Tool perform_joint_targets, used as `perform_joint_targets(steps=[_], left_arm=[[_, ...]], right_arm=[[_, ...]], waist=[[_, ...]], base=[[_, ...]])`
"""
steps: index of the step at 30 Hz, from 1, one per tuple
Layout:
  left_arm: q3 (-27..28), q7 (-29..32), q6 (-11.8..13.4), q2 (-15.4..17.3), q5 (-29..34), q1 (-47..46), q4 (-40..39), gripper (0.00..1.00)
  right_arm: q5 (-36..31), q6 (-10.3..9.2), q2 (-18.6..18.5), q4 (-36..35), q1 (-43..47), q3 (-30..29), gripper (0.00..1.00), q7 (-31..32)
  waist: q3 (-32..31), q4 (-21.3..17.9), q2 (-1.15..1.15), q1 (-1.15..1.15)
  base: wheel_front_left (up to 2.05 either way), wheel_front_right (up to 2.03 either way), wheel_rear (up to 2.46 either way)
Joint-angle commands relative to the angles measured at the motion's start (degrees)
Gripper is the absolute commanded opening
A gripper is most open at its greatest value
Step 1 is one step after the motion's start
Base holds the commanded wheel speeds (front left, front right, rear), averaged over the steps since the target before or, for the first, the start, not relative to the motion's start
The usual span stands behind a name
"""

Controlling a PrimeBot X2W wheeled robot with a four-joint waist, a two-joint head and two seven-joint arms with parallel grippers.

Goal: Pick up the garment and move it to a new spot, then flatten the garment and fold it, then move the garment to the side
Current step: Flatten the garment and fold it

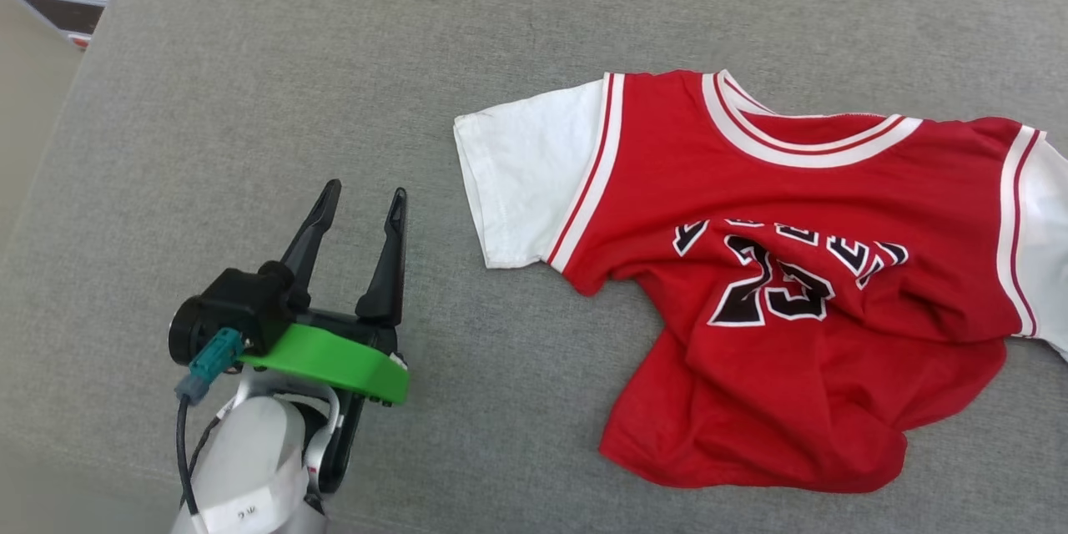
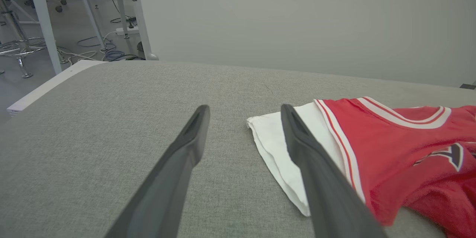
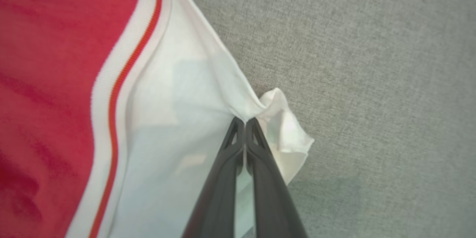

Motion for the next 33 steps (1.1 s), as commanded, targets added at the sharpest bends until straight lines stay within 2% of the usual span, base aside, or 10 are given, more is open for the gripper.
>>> perform_joint_targets(steps=[1, 4, 8, 9, 10, 15, 22, 25, 33], left_arm=[[-0.9, 0.0, -0.2, 1.6, -1.0, -2.6, 1.3, 1.00], [-2.9, 4.0, -0.2, 4.3, -3.0, -6.9, 3.6, 1.00], [-6.6, 13.5, -0.2, 8.8, -7.0, -15.1, 6.1, 1.00], [-9.4, 20.1, -0.2, 10.8, -10.6, -19.4, 7.5, 1.00], [-11.0, 24.0, -0.2, 11.9, -12.9, -21.8, 8.2, 1.00], [-18.7, 39.2, -0.2, 16.7, -22.6, -32.6, 10.3, 1.00], [-27.1, 54.9, -0.2, 19.9, -29.3, -42.6, 16.7, 1.00], [-30.6, 58.4, -0.2, 20.3, -30.2, -45.0, 18.7, 1.00], [-35.7, 56.5, -0.2, 19.9, -30.5, -48.2, 25.1, 1.00]], right_arm=[[0.4, -0.06, -0.4, 0.2, 1.3, 0.3, 0.00, -0.9], [0.6, -0.06, -0.3, -0.4, 1.1, 1.1, 0.00, -2.2], [0.6, -0.06, 0.1, -0.8, -0.1, 2.3, 0.00, -3.4], [0.6, -0.06, 0.3, -1.0, -0.9, 2.9, 0.00, -3.7], [0.5, -0.06, 0.4, -1.1, -1.3, 3.3, 0.00, -3.8], [0.5, -0.06, 0.6, -1.7, -4.2, 4.8, 0.00, -4.1], [0.5, -0.06, 1.8, -1.2, -8.1, 7.1, 0.00, -4.4], [0.5, -0.06, 2.2, -0.9, -9.6, 8.2, 0.00, -4.7], [1.5, -0.06, 2.7, 0.2, -12.2, 10.8, 0.00, -5.8]], waist=[[-0.7, -2.0, 0.00, 0.00], [-0.3, -3.2, 0.00, 0.00], [0.6, -4.7, 0.00, 0.00], [1.2, -5.4, 0.00, 0.00], [1.5, -5.8, 0.00, 0.00], [3.8, -7.6, 0.00, 0.00], [6.2, -9.5, 0.00, 0.00], [6.9, -10.1, 0.00, 0.00], [8.5, -11.3, 0.00, 0.00]], base=[[0.00, 0.00, 0.00], [0.00, 0.00, 0.00], [0.00, 0.00, 0.00], [0.00, 0.00, 0.00], [0.00, 0.00, 0.00], [0.00, 0.00, 0.00], [0.00, 0.00, 0.00], [0.00, 0.00, 0.00], [0.00, 0.00, 0.00]])
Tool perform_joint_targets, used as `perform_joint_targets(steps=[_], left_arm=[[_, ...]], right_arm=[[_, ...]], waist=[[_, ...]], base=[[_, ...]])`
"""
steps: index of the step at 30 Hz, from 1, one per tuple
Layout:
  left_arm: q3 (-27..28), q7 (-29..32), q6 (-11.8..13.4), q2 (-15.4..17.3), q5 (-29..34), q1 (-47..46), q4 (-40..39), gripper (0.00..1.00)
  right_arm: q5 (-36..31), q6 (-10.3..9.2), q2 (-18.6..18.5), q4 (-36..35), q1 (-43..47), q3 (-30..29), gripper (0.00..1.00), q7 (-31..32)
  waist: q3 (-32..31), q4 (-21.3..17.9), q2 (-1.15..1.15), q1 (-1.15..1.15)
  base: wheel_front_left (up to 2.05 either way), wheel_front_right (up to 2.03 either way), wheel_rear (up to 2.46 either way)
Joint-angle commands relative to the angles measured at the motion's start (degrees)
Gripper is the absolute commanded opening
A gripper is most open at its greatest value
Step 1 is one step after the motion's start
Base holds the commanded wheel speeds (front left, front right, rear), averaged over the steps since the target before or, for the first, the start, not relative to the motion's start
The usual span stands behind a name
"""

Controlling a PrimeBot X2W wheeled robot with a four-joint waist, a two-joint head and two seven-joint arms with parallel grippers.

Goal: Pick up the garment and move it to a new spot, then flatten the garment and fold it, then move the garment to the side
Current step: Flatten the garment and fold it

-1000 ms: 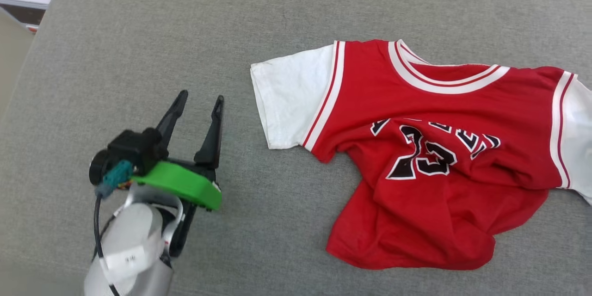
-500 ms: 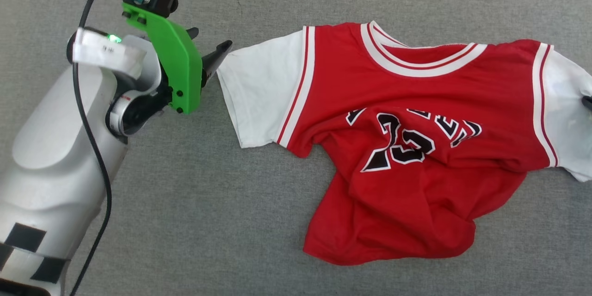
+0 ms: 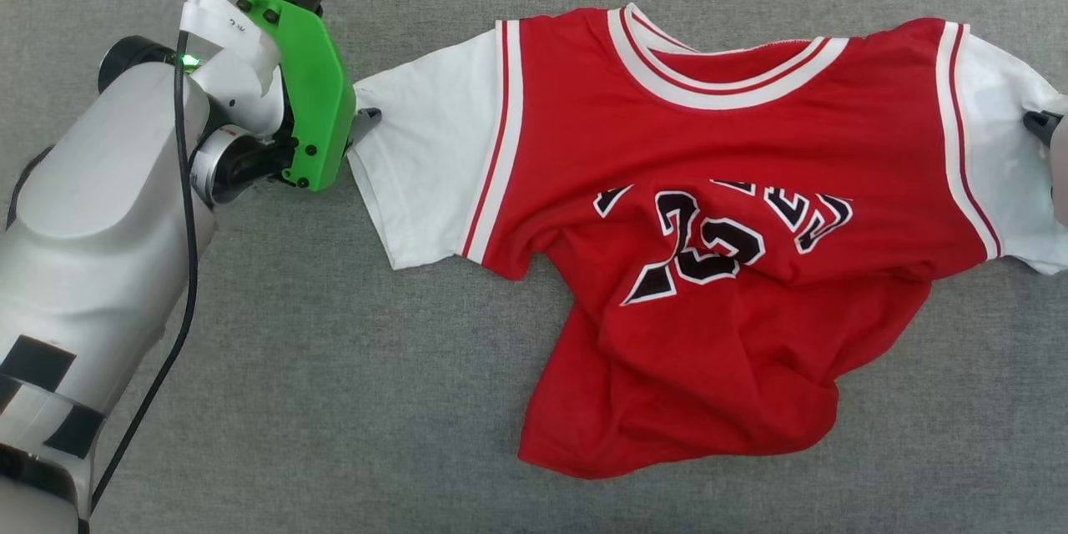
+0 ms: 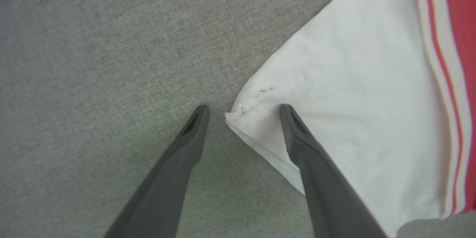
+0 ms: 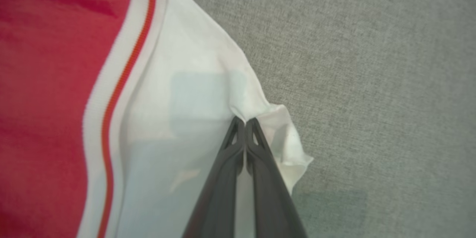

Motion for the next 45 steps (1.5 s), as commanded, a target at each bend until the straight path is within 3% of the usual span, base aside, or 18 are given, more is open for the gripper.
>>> perform_joint_targets(steps=[1, 6, 7, 8, 11, 15, 23, 33, 37, 45], left_arm=[[-1.1, 0.0, -0.2, -0.1, -0.1, -1.2, 1.1, 1.00], [-3.6, 0.0, -0.2, -0.9, -3.2, -1.2, 3.8, 1.00], [-4.2, 0.7, -0.2, -1.1, -4.4, -1.0, 4.1, 0.78], [-4.6, 1.6, -0.2, -1.3, -6.0, -0.5, 4.4, 0.00], [-5.9, 3.4, -0.2, -1.3, -8.7, 0.0, 4.4, 0.00], [-6.2, 0.4, -0.2, -1.0, -10.0, 0.0, 4.8, 0.00], [-3.7, -12.4, -0.2, -1.1, -9.2, -0.2, 8.4, 0.00], [-1.6, -24.9, -0.1, 1.9, -7.3, 1.8, 8.2, 0.00], [-0.2, -31.4, 1.8, 4.1, -6.1, 4.3, 4.4, 0.00], [2.4, -37.7, 7.1, 9.4, -5.4, 10.5, -7.2, 0.00]], right_arm=[[0.5, -0.08, 0.4, 1.0, -0.2, 1.0, 0.00, -0.4], [1.3, -0.08, 0.3, 1.8, -0.9, 2.3, 0.00, -1.5], [1.4, -0.08, 0.2, 1.9, -1.0, 2.5, 0.00, -1.7], [1.6, -0.08, 0.2, 2.1, -1.1, 2.8, 0.00, -1.9], [1.9, -0.08, 0.0, 2.6, -1.3, 3.4, 0.00, -2.5], [2.3, -0.08, -0.3, 3.4, -1.5, 4.3, 0.00, -3.5], [2.4, -0.08, -1.3, 4.9, -1.7, 5.4, 0.00, -7.8], [3.5, -0.08, -2.7, 6.0, -1.3, 4.1, 0.00, -16.6], [4.4, -0.08, -3.7, 4.7, -0.1, 3.0, 0.00, -21.0], [5.5, -0.08, -4.9, -0.1, 3.4, 0.5, 0.00, -24.8]], waist=[[0.6, -0.4, 0.00, 0.00], [1.2, -0.8, 0.00, 0.00], [1.3, -0.8, 0.00, 0.00], [1.3, -0.9, 0.00, 0.00], [1.0, -0.8, 0.00, 0.00], [-0.3, -0.3, 0.00, 0.00], [-5.6, 0.5, 0.00, 0.00], [-14.5, 0.9, 0.00, 0.00], [-18.9, 1.0, 0.00, 0.00], [-24.8, 0.7, 0.00, 0.00]], base=[[0.00, 0.00, 0.00], [0.00, 0.00, 0.00], [0.00, 0.00, 0.00], [0.00, 0.00, 0.00], [0.00, 0.00, 0.00], [0.00, 0.00, 0.00], [0.00, 0.00, 0.00], [0.00, 0.00, 0.00], [0.00, 0.00, 0.00], [0.00, 0.00, 0.00]])
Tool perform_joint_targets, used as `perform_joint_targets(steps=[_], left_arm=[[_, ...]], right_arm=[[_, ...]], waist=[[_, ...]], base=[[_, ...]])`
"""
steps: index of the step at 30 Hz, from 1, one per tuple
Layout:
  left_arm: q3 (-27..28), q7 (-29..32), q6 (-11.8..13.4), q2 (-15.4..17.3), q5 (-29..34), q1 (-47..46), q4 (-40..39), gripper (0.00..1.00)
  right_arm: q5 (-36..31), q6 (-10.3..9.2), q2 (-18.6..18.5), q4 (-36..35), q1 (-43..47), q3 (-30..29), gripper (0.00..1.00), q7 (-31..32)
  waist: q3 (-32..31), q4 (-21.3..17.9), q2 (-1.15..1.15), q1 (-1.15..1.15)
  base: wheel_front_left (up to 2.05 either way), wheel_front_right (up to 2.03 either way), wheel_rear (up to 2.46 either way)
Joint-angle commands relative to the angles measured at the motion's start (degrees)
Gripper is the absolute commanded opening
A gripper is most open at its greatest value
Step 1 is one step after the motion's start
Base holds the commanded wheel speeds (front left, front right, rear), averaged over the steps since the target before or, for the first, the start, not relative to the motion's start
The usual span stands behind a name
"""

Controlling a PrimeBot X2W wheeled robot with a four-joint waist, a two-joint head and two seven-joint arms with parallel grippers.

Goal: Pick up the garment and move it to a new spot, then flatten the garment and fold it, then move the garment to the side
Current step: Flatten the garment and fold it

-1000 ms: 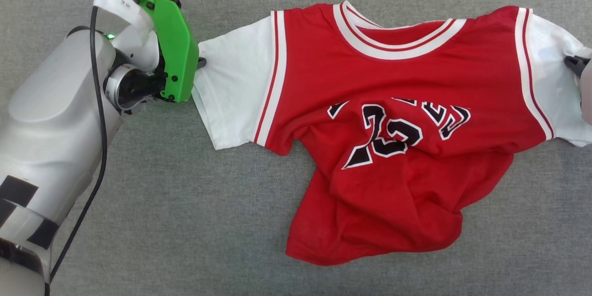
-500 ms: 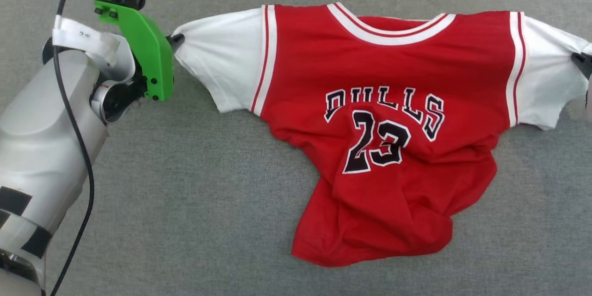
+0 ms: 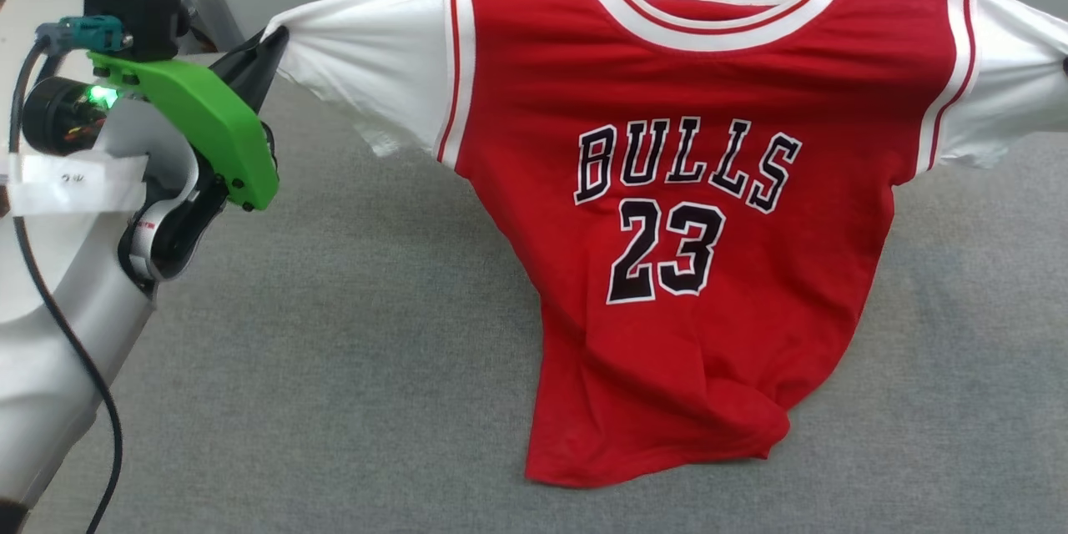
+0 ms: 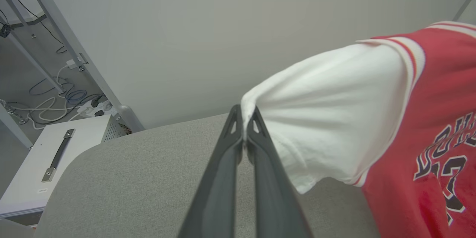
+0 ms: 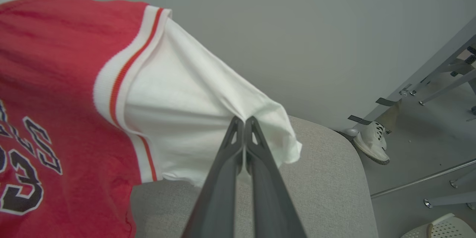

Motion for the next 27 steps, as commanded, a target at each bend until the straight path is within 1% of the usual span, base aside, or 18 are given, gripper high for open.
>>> perform_joint_targets(steps=[1, 6, 11, 15, 21, 24, 27], left_arm=[[1.0, -1.0, 1.9, 2.2, 0.7, 2.1, -2.0, 0.00], [3.4, -3.4, 6.9, 6.6, 0.3, 7.4, -11.5, 0.00], [6.2, -5.9, 12.0, 10.8, 0.0, 12.4, -20.8, 0.00], [8.1, -7.9, 15.1, 13.4, 0.1, 15.4, -26.6, 0.00], [11.3, -11.0, 18.1, 16.2, 0.4, 17.1, -33.0, 0.00], [12.9, -12.3, 18.9, 17.2, 0.6, 17.0, -35.2, 0.00], [14.4, -13.1, 19.2, 18.1, 0.6, 16.2, -36.7, 0.00]], right_arm=[[0.4, -0.12, -0.6, -0.8, 1.5, -1.0, 0.00, -0.7], [4.1, -0.12, 1.3, -4.8, 4.8, -5.8, 0.00, -0.2], [2.5, -0.12, 1.0, -10.3, 7.9, -9.9, 0.00, 0.5], [0.8, -0.12, 1.4, -14.2, 9.8, -13.6, 0.00, 1.2], [-1.6, -0.12, 3.5, -19.6, 11.0, -18.4, 0.00, 2.3], [-2.8, -0.12, 4.7, -22.0, 10.8, -20.2, 0.00, 2.7], [-4.5, -0.12, 5.9, -24.0, 9.5, -21.9, 0.00, 2.8]], waist=[[-3.9, -0.3, 0.00, 0.00], [-6.4, -0.8, 0.00, 0.00], [-8.1, -1.2, 0.00, 0.00], [-9.0, -1.4, 0.00, 0.00], [-8.8, -1.7, 0.00, 0.00], [-7.8, -1.9, 0.00, 0.00], [-6.0, -2.1, 0.00, 0.00]], base=[[0.00, 0.00, 0.00], [0.00, 0.00, 0.00], [0.00, 0.00, 0.00], [0.00, 0.00, 0.00], [0.00, 0.00, 0.00], [0.00, 0.00, 0.00], [0.00, 0.00, 0.00]])
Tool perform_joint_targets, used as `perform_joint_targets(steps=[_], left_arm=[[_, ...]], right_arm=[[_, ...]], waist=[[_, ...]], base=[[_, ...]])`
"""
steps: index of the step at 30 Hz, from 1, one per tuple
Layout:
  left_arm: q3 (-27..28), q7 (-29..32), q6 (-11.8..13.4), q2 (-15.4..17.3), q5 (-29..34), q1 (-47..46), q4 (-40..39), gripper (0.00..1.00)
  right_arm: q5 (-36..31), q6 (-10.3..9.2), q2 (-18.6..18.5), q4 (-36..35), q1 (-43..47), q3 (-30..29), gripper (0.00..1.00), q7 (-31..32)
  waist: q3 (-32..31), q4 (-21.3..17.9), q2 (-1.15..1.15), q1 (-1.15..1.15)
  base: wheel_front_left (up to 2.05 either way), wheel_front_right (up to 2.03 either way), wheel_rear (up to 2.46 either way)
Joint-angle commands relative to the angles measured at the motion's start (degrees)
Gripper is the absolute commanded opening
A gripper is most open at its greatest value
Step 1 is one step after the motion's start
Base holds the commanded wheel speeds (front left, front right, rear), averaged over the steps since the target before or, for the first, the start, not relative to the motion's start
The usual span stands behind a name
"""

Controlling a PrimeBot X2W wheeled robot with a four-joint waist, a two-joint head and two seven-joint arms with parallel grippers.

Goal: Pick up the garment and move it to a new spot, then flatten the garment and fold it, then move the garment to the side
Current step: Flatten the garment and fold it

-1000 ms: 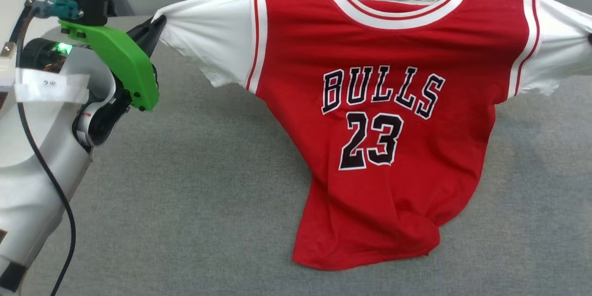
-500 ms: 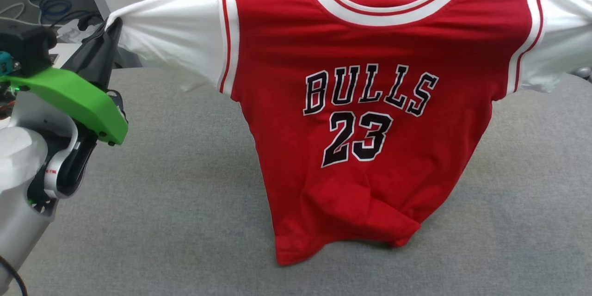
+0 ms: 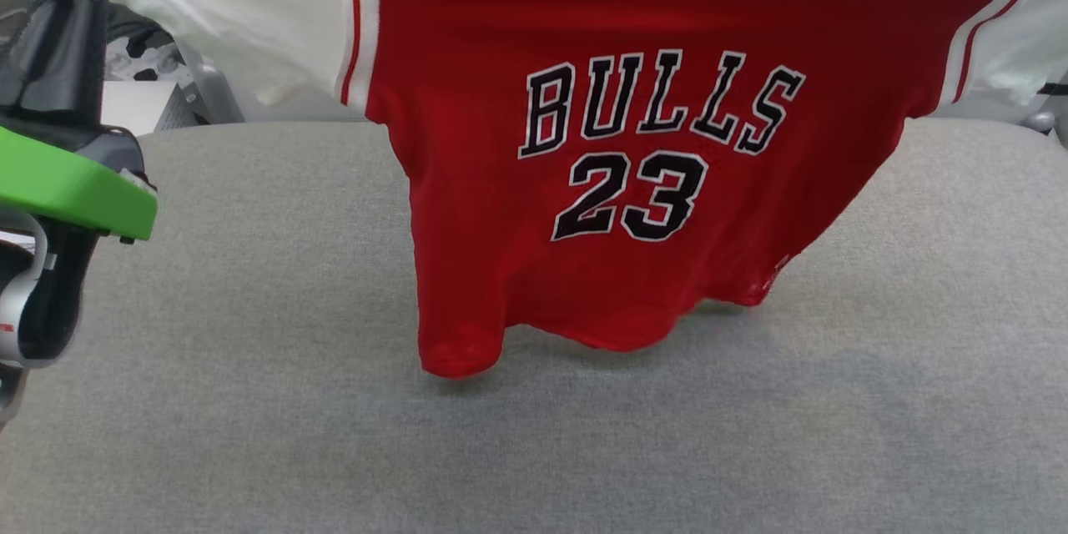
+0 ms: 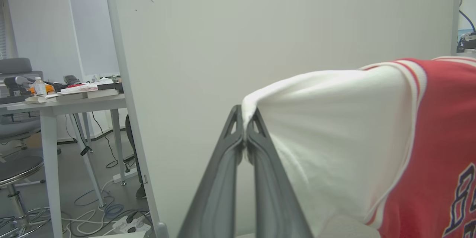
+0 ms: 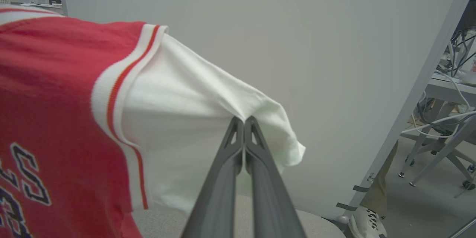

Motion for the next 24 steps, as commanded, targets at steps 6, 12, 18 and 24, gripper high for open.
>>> perform_joint_targets(steps=[6, 12, 18, 24], left_arm=[[2.4, -0.7, -0.5, 1.4, 1.5, -5.0, 0.9, 0.00], [3.7, 1.0, -4.0, 2.9, 2.9, -13.4, 3.3, 0.00], [4.3, 1.9, -8.0, 2.2, 5.4, -25.2, 7.9, 0.00], [1.6, 4.2, -12.8, -0.3, 10.6, -38.3, 13.7, 0.00]], right_arm=[[-4.9, -0.12, 1.4, -0.3, -5.7, -1.8, 0.00, -1.4], [-6.7, -0.12, 2.3, 3.1, -15.0, -1.6, 0.00, -2.9], [-10.2, -0.12, 1.9, 8.8, -26.0, 1.3, 0.00, -5.9], [-12.7, -0.12, 2.9, 16.3, -38.5, 4.5, 0.00, -9.2]], waist=[[6.8, -0.8, 0.00, 0.00], [15.1, -1.7, 0.00, 0.00], [23.6, -2.1, 0.00, 0.00], [30.6, -2.4, 0.00, 0.00]], base=[[0.00, 0.00, 0.00], [0.00, 0.00, 0.00], [0.00, 0.00, 0.00], [0.00, 0.00, 0.00]])
